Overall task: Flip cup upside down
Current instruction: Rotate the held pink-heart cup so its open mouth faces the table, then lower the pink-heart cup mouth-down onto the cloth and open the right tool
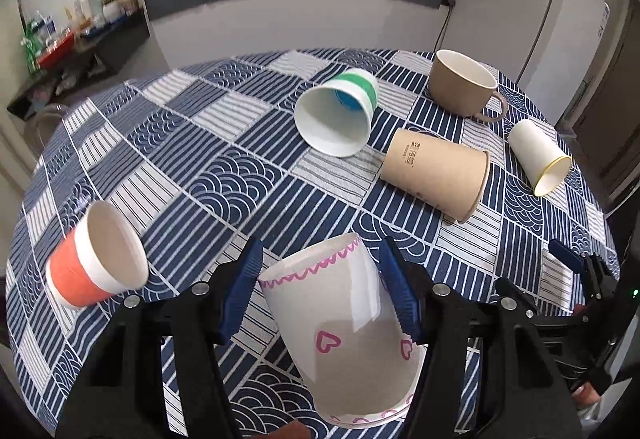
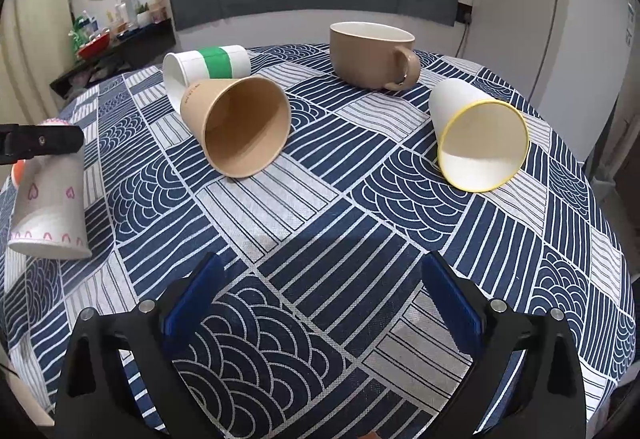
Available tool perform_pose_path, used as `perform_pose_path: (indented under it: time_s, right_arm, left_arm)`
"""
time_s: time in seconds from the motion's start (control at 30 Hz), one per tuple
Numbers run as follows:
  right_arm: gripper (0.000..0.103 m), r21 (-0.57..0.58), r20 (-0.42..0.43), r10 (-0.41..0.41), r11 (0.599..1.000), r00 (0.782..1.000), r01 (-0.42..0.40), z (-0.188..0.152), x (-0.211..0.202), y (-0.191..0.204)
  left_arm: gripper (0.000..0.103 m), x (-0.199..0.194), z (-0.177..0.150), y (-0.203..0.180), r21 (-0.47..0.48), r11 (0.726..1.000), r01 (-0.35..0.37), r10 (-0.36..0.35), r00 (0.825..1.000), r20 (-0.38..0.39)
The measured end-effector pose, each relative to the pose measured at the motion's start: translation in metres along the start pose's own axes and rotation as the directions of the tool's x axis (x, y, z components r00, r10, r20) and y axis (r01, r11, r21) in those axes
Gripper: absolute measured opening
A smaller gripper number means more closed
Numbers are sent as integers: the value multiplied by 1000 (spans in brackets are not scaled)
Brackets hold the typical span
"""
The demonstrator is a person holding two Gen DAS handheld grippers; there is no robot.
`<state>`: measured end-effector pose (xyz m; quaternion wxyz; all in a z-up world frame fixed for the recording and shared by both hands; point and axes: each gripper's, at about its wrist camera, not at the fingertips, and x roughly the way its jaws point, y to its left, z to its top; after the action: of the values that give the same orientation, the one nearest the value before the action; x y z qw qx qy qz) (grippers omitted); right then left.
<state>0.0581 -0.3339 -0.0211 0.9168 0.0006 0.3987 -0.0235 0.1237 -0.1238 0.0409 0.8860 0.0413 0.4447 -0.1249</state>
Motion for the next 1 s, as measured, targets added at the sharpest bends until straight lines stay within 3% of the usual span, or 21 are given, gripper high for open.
perform_pose_path:
  time_s: [0.17, 0.3, 0.4, 0.47, 0.5, 0.57, 0.87, 1.0]
  right_arm:
    - [95, -7, 12, -10, 1000, 1000, 10, 0, -2, 2]
    - [95, -29, 41, -28, 999, 999, 29, -1, -7, 6]
    - [95, -37, 39, -28, 999, 999, 29, -2, -7, 7]
    - [95, -60, -7, 2, 998, 1000, -2, -7, -1, 13]
    - [95, -76, 17, 2, 997, 1000, -1, -8, -5, 15]
    - [95, -102, 88, 10, 995, 996, -1, -10, -17, 18]
    - [95, -62, 80, -6, 998, 997, 11, -9, -14, 12]
    - [95, -65, 82, -8, 998, 997, 13, -11, -15, 11]
  left_arm:
    - [61, -11, -7, -9, 51, 997, -54, 49, 995, 90]
    - [61, -18, -10, -13, 60, 998, -36, 27, 990, 136]
    - [61, -20, -17, -21, 93, 991, -96, 77, 979, 188]
    - [61, -23, -23, -24, 111, 987, -118, 91, 971, 222]
    - [61, -24, -26, -26, 117, 985, -125, 95, 968, 233]
    - [61, -28, -30, -28, 125, 983, -134, 100, 964, 247]
    - [61, -39, -51, -37, 154, 972, -175, 125, 950, 288]
    - [61, -45, -58, -34, 134, 980, -149, 102, 948, 301]
